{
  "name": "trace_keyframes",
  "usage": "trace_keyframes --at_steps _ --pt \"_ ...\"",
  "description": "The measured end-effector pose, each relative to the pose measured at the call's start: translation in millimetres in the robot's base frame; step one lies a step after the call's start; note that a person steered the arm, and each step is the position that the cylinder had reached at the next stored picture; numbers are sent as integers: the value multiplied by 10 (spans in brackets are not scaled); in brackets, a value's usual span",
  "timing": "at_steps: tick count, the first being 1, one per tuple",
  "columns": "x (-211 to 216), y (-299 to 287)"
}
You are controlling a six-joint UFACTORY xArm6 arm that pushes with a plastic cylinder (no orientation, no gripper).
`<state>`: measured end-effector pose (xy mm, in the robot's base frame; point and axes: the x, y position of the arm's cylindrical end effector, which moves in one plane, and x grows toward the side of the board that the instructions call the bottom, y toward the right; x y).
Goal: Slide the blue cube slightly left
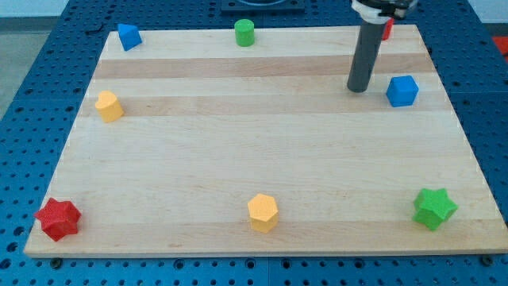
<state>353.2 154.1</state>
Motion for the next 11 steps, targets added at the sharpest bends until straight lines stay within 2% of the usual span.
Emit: trace_keyframes --at_steps 1,2,3,5,6,8,10,11 --pt "-49 0" --pt "-306 7" --pt "-348 225" --pt "-310 801" --pt "-85 1015" --pt "280 961" --pt "248 508" --pt "367 630"
